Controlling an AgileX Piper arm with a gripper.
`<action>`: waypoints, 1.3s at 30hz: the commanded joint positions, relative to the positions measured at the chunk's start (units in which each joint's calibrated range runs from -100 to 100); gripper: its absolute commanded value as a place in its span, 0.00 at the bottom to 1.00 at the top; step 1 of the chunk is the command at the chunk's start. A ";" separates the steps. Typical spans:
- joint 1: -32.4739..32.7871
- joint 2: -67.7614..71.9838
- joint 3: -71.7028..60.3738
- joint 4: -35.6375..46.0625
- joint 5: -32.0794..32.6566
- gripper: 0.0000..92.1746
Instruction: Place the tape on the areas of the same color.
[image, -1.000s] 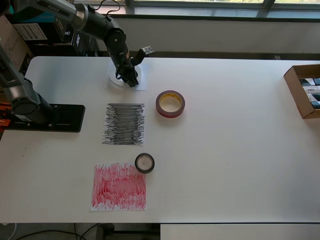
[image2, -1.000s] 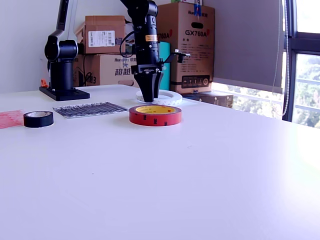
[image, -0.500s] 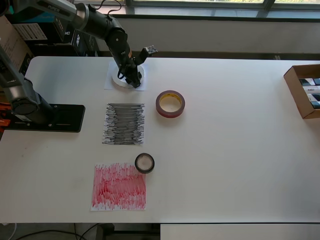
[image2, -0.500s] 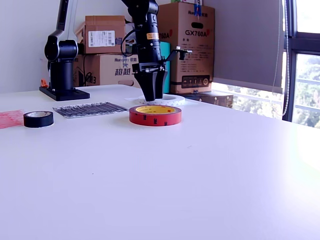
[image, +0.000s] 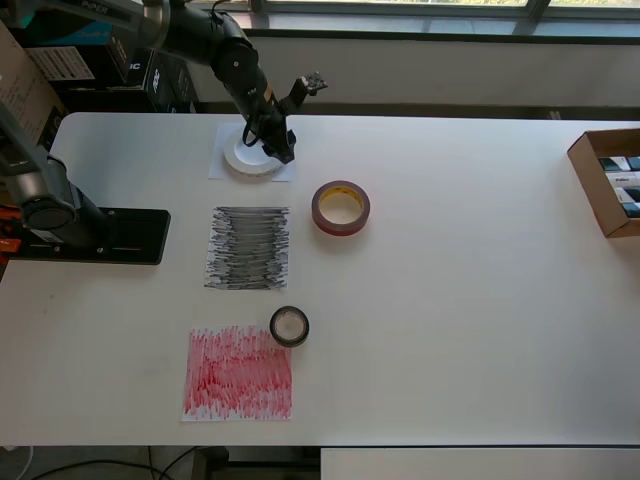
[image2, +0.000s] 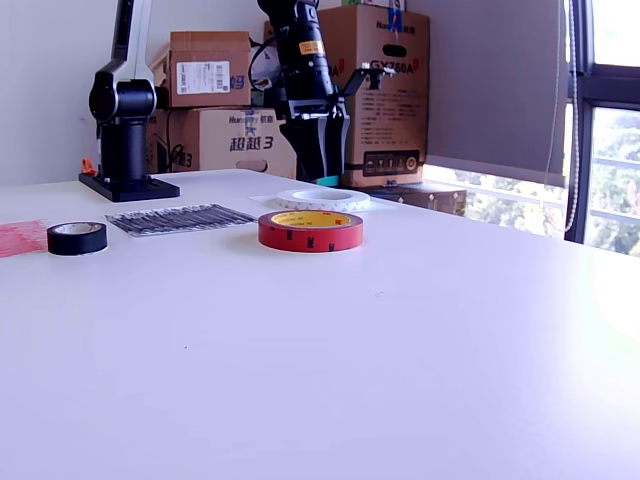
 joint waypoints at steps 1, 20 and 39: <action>-4.56 -6.23 -1.15 0.02 -0.45 0.62; -26.11 -5.48 0.21 3.50 1.85 0.62; -36.45 3.87 -7.06 5.11 -2.08 0.62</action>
